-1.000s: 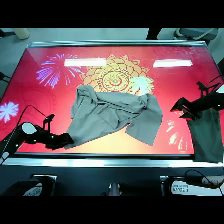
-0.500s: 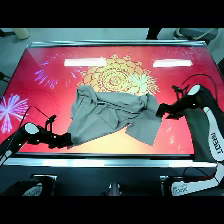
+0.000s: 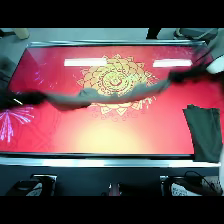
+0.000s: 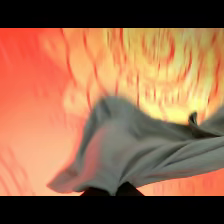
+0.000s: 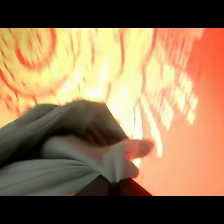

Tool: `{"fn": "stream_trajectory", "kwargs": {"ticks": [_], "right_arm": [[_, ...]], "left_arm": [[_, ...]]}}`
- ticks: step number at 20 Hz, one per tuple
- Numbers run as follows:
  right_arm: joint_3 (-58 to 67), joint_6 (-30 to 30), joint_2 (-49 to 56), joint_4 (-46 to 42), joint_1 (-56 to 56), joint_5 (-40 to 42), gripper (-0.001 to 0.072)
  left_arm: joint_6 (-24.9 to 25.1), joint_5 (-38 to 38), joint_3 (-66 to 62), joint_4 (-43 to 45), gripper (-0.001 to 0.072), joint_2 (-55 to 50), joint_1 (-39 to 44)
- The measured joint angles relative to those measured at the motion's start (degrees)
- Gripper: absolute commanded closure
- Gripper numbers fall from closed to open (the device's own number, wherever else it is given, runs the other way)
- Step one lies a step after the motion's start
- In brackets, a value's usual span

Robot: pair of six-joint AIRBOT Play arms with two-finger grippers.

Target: Fold the shirts.

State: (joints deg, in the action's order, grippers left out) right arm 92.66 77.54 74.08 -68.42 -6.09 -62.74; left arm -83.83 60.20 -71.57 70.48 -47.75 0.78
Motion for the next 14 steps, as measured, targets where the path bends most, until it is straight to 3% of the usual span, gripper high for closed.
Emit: {"fn": "stream_trajectory", "kwargs": {"ticks": [3, 6, 10, 14], "right_arm": [[7.9, 1.1, -15.8, -3.0, 0.1, 6.8, 0.0686], [11.0, 5.2, -28.4, -7.5, 0.1, 10.4, 0.0686], [12.3, 8.4, -35.5, -11.2, 0.1, 8.0, 0.0686], [12.7, 9.7, -33.9, -14.3, 0.1, -1.3, 0.0687]], "left_arm": [[-3.2, -1.9, -24.2, 8.2, 0.0687, 2.0, 0.0], [-6.4, -1.9, -38.0, 11.6, 0.0687, 3.4, 0.0], [-7.8, 0.0, -42.9, 12.5, 0.0687, 3.6, 0.0], [-7.7, 3.8, -41.1, 13.5, 0.0686, 1.4, 0.0]]}}
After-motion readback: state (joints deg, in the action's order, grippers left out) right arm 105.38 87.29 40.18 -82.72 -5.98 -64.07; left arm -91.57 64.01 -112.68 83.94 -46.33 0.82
